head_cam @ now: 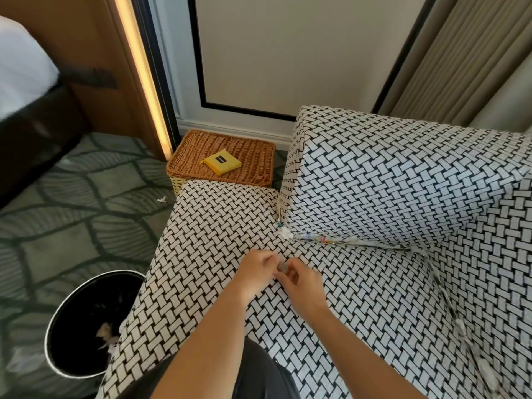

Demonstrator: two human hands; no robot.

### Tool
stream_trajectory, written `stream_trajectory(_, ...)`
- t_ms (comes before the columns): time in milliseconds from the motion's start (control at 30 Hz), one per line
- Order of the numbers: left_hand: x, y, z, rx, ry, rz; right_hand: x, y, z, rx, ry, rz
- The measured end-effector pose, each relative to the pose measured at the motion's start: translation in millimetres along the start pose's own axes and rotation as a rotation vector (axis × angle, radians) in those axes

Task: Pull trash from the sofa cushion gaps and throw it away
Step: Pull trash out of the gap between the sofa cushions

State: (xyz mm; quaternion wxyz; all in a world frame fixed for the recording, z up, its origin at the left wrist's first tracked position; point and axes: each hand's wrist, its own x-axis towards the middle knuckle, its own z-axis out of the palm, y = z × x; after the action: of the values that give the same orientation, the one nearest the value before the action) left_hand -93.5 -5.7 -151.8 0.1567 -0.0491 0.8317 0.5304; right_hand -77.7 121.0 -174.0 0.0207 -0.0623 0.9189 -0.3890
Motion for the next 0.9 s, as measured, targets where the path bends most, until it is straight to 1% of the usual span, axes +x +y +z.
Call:
stream_trajectory(67,-2.2,-1.9,-5.5,-0.202,0.020,-0.052,5.3,-4.2,6.3,-0.036,0.008,-0.068)
stream_trajectory(167,-4.0,-13.8,-16.5,-0.274,0.108,-0.047,18.5,-16.2,19.6,-0.021,-0.068,-0.140)
stream_trajectory(267,-6.0,-26.7,-29.1,-0.350,0.196,-0.030,32.4,-30.8,31.8,-0.015,-0.151,-0.150)
stream_trajectory(300,-6.5,-29.8,-33.8,-0.404,0.219,-0.036,36.7,-34.8,34.2,0.016,-0.187,-0.141)
stream_trajectory(400,-4.3,-33.5,-45.6,-0.673,0.229,-0.085,47.5,-44.3,35.3,0.183,-0.299,-0.078)
stream_trajectory(433,-3.5,-32.7,-47.9,-0.708,0.235,-0.094,49.5,-45.8,34.2,0.240,-0.315,-0.059)
stream_trajectory(500,-2.9,-32.1,-50.8,-0.652,0.251,-0.077,52.5,-48.9,35.9,0.314,-0.312,-0.040)
stream_trajectory(600,-5.9,-32.8,-52.7,-0.452,0.230,0.008,54.3,-55.7,38.4,0.365,-0.295,-0.038)
stream_trajectory(667,-7.0,-35.5,-57.5,-0.378,0.221,0.024,54.6,-60.8,40.1,0.383,-0.291,-0.061)
stream_trajectory(767,-3.2,-42.5,-73.7,-0.333,0.208,-0.034,56.2,-68.4,42.9,0.420,-0.281,-0.071)
stream_trajectory(833,0.1,-46.4,-87.9,-0.358,0.169,-0.100,59.6,-74.0,45.6,0.445,-0.235,-0.015)
stream_trajectory(900,5.9,-49.0,-106.4,-0.361,0.172,-0.094,71.8,-81.0,54.4,0.419,-0.182,0.020)
